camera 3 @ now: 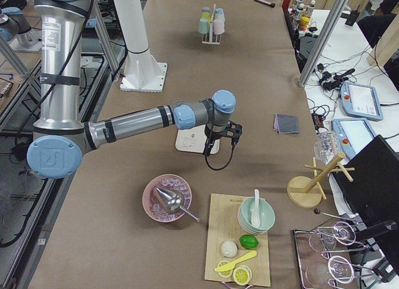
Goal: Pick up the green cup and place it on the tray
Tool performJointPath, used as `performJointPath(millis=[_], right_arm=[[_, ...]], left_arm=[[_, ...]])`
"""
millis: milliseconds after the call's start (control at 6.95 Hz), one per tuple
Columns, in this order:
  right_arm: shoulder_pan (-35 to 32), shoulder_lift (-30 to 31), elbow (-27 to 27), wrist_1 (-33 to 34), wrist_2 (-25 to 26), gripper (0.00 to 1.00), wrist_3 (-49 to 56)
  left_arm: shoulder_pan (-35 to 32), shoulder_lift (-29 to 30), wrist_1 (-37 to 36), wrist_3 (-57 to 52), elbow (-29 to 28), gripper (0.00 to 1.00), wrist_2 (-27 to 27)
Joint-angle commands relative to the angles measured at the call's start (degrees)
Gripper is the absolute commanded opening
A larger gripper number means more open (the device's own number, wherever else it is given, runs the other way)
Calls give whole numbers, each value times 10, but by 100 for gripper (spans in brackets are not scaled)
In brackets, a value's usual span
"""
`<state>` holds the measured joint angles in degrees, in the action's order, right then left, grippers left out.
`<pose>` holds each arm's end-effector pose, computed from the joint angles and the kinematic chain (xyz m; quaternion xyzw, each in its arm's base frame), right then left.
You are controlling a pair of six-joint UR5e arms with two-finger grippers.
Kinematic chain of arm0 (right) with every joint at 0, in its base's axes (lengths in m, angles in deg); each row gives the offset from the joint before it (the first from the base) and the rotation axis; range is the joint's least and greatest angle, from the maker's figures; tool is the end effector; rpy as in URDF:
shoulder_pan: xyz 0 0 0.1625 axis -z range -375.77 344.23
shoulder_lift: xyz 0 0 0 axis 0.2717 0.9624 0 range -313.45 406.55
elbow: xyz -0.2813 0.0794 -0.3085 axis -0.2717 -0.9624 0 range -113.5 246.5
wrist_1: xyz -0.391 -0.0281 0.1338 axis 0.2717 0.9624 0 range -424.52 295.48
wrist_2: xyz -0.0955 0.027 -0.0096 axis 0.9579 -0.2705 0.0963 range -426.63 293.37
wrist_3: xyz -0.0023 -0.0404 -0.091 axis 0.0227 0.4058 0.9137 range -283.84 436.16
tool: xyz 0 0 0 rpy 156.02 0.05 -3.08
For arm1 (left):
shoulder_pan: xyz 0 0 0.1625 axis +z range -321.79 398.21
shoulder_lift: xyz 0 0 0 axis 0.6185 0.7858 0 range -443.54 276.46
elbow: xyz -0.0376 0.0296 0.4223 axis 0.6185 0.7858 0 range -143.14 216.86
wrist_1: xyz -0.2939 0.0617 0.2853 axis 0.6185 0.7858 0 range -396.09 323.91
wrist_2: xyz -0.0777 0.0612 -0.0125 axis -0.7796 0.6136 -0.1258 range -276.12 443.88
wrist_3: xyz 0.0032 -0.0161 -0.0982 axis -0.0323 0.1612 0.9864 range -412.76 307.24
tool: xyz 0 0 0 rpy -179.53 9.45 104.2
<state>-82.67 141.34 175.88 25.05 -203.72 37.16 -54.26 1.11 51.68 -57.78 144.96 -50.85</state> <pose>-0.1241 -0.4449 0.5268 -0.1017 -0.4011 0.0740 0.9074 -0.0827 -0.4506 0.5505 0.1094 0.3725 0.0555 0.9199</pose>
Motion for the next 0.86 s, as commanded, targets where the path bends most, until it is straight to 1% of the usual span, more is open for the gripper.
performJointPath(millis=[0,144,288,432,576,720], right_arm=[[44,0,-39,-77,18,100,-3],[57,0,-52,-103,34,99,-3],[73,0,-52,-111,57,99,-8],[80,-1,-52,-113,63,98,-59],[93,-1,-55,-142,66,98,-117],[108,-1,-59,-163,66,98,-148]], left_arm=[[5,-7,0,1,10,98,-8],[16,-7,2,18,10,98,-9],[37,-5,12,61,12,98,-8],[56,-5,33,102,15,98,-6],[79,-4,47,143,20,98,-4],[102,1,48,183,37,98,0]])
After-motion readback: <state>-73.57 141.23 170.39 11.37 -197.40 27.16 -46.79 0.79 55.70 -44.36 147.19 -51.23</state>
